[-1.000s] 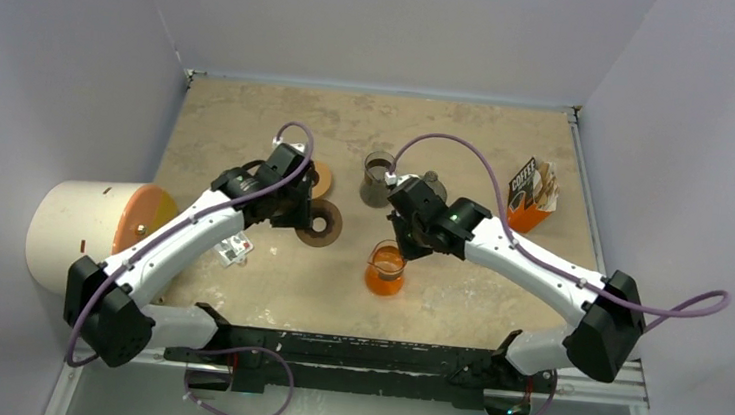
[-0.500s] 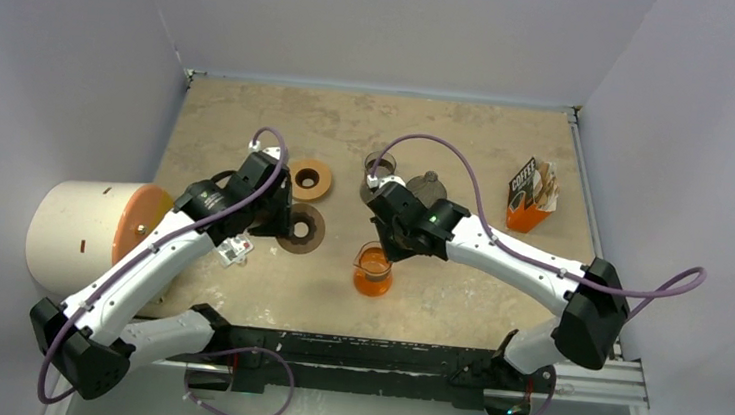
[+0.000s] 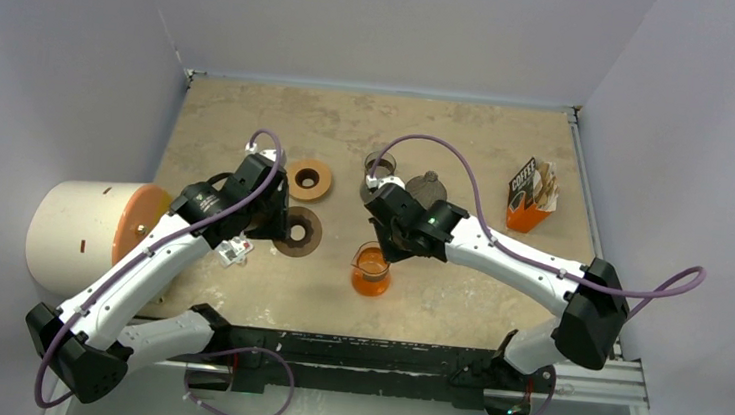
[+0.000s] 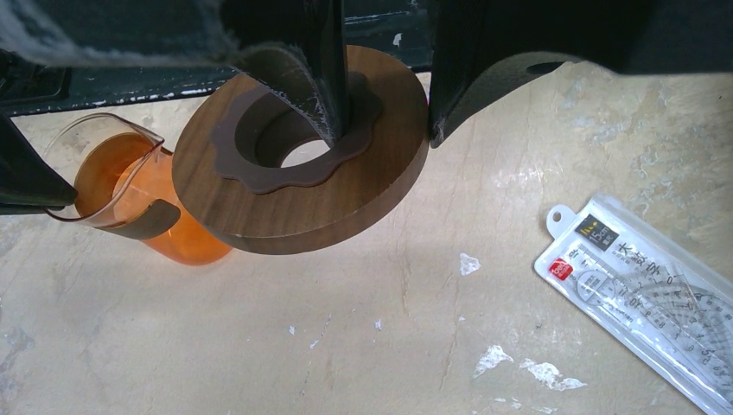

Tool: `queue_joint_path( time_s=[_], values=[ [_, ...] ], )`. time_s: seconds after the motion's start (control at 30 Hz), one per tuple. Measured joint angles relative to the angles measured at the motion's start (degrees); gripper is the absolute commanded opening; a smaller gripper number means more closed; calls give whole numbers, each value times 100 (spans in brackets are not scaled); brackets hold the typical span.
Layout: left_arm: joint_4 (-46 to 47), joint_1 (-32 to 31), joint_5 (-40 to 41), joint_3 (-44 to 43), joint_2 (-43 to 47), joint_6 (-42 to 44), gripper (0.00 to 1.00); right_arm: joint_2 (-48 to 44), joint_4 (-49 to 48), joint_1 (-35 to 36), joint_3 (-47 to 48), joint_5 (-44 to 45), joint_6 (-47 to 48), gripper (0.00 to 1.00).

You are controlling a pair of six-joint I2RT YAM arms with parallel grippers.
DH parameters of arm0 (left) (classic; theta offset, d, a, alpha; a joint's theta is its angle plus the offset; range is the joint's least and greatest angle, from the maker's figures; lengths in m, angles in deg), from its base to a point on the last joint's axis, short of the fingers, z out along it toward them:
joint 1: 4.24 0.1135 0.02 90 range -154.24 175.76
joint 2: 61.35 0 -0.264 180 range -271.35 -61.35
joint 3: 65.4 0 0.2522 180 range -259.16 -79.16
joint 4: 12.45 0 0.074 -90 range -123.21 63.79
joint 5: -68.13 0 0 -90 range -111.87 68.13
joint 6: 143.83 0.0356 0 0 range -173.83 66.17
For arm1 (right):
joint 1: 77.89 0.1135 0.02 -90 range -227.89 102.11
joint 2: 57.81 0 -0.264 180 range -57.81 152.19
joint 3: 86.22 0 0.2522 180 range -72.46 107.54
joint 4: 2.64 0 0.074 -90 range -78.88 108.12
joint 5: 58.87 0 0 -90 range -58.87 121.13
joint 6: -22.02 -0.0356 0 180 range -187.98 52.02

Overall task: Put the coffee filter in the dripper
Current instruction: Pick up the dripper holder from the center of the board.

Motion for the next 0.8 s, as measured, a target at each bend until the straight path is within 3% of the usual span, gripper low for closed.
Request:
queue_joint_path(
  time_s=[0.2, 0.8],
  values=[
    [-7, 0, 0, 0, 0, 2, 0, -2, -7, 22, 0, 17, -15, 22],
    [20, 4, -133, 0, -9, 61, 0, -505, -33, 50, 20, 203, -94, 40]
  ],
)
